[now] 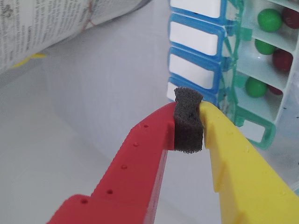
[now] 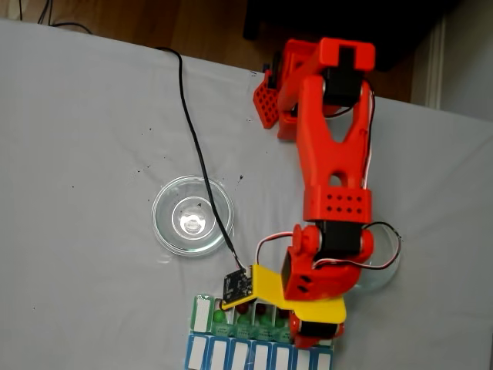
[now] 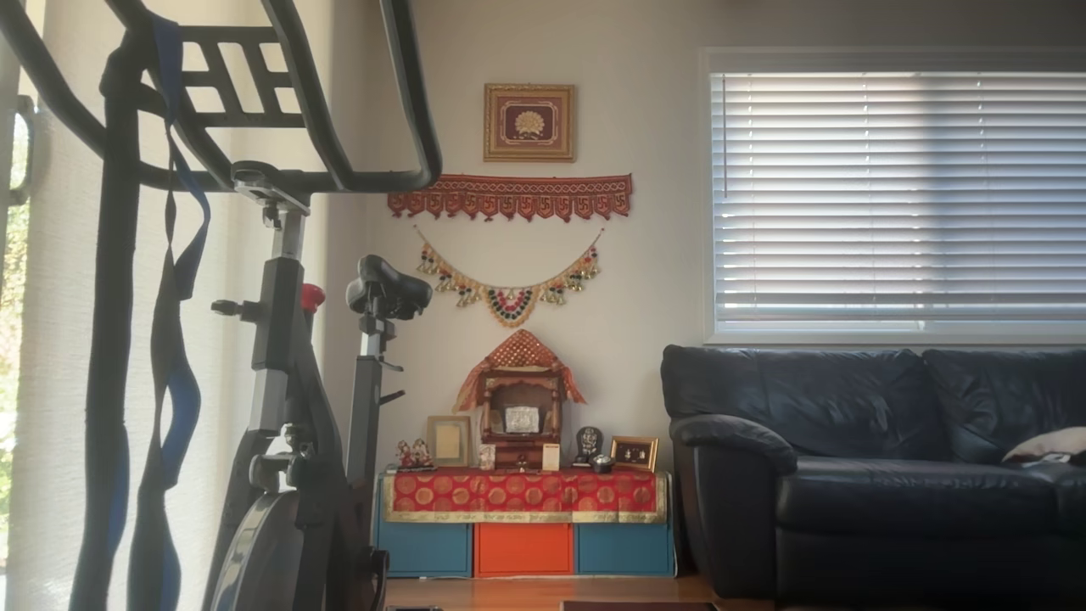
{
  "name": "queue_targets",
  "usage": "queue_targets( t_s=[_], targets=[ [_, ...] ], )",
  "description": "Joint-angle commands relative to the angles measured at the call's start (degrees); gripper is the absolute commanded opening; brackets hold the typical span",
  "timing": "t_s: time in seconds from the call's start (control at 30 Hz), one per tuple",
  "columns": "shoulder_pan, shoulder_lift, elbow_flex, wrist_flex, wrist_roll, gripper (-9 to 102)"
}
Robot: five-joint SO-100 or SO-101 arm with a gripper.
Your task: Sort medicines into box.
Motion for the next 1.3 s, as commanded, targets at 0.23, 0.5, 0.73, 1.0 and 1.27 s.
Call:
queue_targets(
  t_s=[0.23,0.5,0.73,1.0,1.27],
  targets=[
    [-4.0,0.2,1.7,-9.9,-0.4,1],
    [-5.0,-3.4,0.1,-9.1,-0.4,1],
    [-6.1,-6.1,-1.6,-5.2,-3.2,1],
    [-7.3,-9.5,-6.5,6.1,-3.6,1],
    [-7.8,-14.6,-9.9,11.5,0.1,1]
  ],
)
